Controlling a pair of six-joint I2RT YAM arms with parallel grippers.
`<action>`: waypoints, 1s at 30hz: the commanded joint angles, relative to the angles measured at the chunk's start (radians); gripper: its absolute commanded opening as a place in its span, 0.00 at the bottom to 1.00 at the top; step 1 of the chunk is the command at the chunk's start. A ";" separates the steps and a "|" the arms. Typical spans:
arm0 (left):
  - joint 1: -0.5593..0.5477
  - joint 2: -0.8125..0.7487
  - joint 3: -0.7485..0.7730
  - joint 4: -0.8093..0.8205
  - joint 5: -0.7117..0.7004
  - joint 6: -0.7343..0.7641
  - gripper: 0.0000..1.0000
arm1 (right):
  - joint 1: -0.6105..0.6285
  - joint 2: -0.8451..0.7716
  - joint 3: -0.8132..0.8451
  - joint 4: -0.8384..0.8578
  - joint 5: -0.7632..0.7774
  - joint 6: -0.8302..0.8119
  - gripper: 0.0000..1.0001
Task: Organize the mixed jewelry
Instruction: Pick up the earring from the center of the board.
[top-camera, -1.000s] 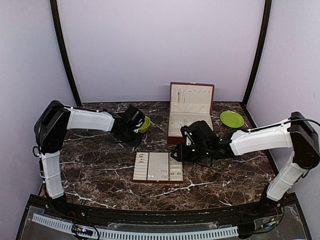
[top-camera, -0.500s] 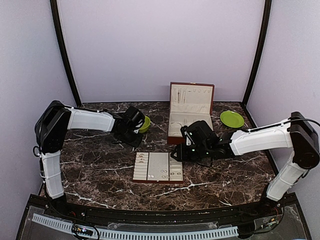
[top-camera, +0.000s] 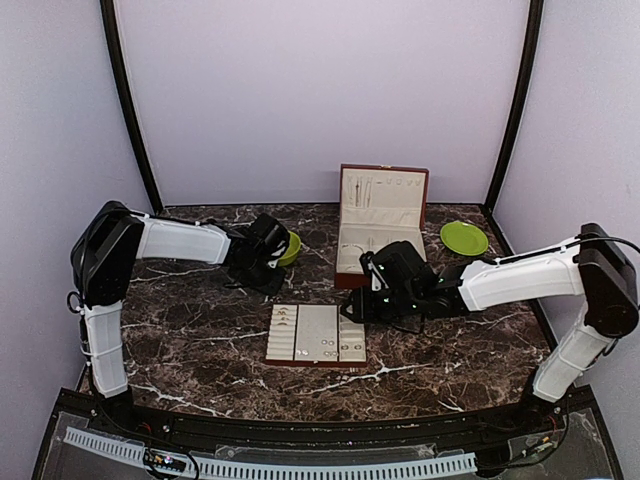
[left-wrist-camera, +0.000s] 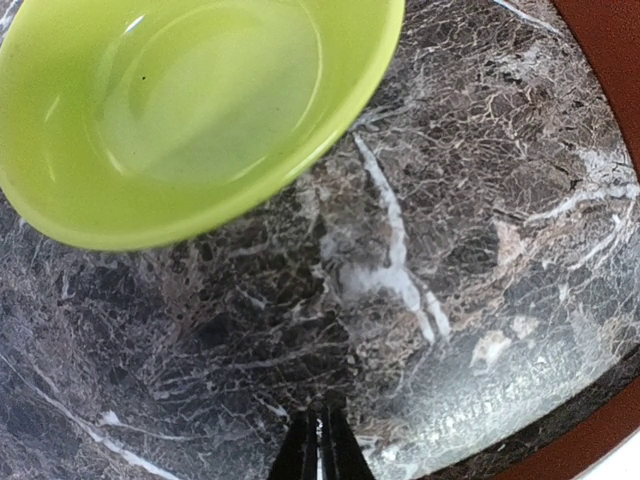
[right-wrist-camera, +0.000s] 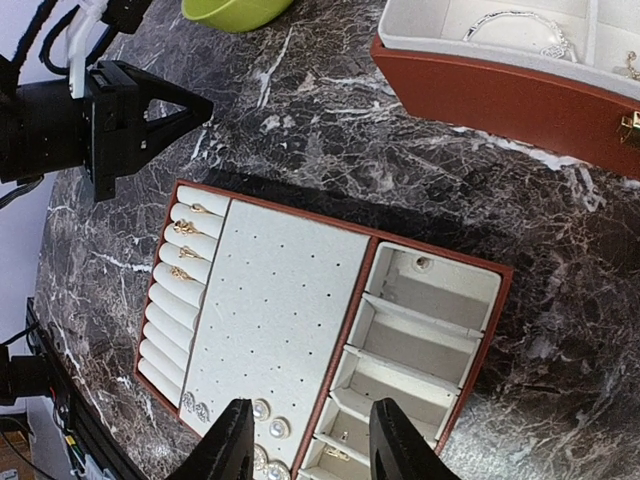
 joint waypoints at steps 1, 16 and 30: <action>0.005 -0.005 -0.004 -0.021 -0.007 -0.004 0.06 | -0.012 0.012 0.011 0.026 -0.014 -0.009 0.40; 0.005 -0.015 -0.012 -0.033 0.029 -0.026 0.00 | -0.018 -0.009 0.003 0.026 -0.007 -0.009 0.40; 0.005 -0.241 -0.097 0.082 0.245 -0.182 0.00 | -0.051 -0.152 -0.072 0.115 -0.010 -0.046 0.42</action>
